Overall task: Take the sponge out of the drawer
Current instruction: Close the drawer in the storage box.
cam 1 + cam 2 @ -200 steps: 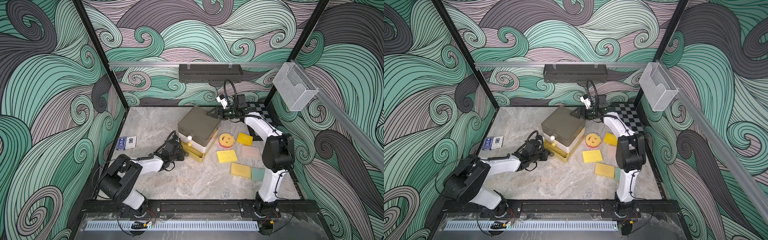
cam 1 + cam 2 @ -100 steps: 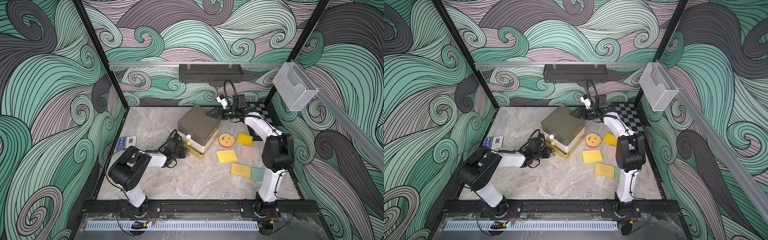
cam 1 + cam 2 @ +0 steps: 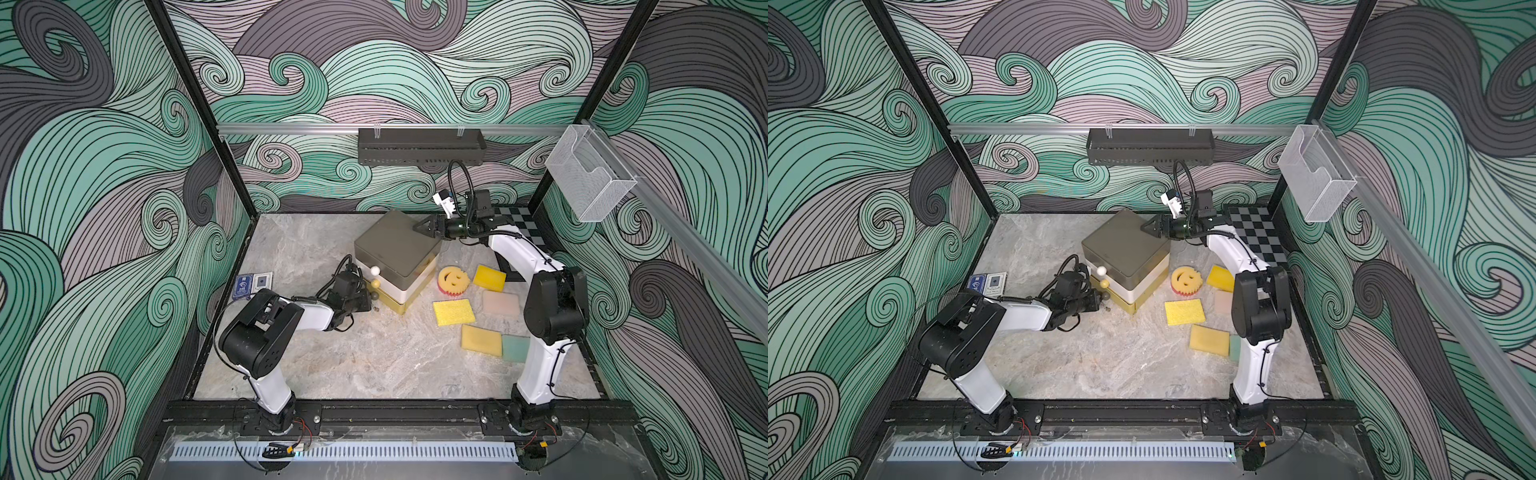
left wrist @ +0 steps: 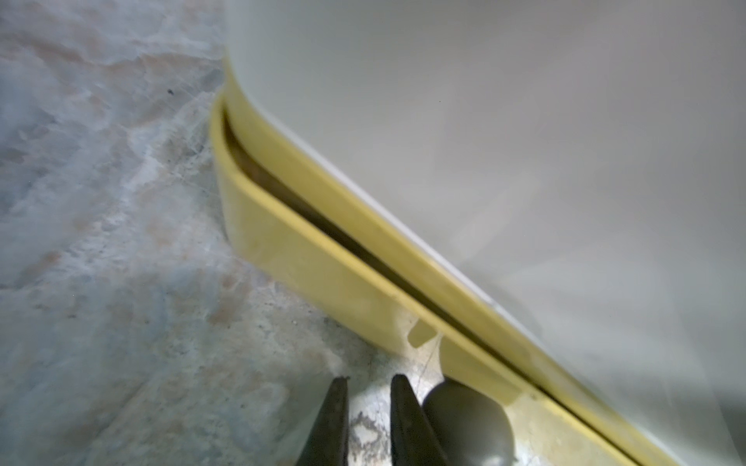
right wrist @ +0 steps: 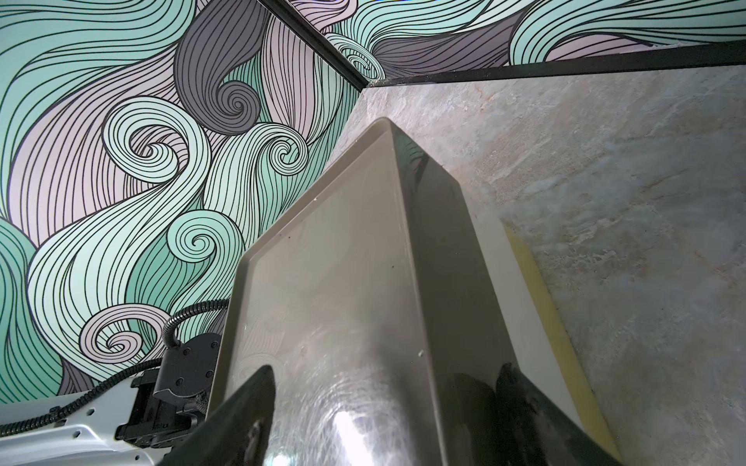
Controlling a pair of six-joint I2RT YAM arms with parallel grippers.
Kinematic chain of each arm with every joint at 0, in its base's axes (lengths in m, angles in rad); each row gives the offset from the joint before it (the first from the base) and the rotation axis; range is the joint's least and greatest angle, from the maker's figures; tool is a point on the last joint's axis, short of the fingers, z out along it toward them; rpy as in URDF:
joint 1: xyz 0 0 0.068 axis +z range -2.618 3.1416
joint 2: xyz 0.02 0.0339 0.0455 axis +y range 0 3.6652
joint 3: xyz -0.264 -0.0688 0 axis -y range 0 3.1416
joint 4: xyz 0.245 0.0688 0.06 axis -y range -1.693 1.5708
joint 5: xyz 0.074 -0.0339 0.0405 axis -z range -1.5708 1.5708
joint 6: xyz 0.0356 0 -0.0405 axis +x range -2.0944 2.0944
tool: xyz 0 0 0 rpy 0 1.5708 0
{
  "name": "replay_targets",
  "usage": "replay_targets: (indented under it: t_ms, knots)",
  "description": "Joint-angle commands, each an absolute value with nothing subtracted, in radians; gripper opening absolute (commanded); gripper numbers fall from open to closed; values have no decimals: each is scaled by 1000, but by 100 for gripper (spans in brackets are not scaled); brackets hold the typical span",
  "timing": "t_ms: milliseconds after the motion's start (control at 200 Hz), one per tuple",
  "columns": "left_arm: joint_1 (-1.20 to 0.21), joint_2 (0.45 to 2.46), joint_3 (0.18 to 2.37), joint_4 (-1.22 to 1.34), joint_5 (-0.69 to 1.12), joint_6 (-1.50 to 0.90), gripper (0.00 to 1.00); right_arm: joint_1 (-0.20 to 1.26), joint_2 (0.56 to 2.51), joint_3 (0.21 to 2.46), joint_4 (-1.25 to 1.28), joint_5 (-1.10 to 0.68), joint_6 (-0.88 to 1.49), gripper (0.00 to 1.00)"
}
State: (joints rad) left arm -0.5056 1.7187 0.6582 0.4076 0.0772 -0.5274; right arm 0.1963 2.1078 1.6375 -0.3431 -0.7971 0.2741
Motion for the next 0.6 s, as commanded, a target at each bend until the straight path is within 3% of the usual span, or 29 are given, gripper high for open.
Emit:
replay_targets:
  t_ms: [0,285,460,595]
  knots:
    - [-514,1761,724,581,129,-529,21,241,2134,1596,-368,-892,276,84]
    - [-514,1804,738,663,156,-571,21,241,2129,1584,-367,-893,273,84]
    - [-515,1701,679,603,134,-538,22,223,2106,1583,-388,-843,265,84]
    - [-515,1576,602,540,91,-506,26,187,2078,1578,-400,-762,281,89]
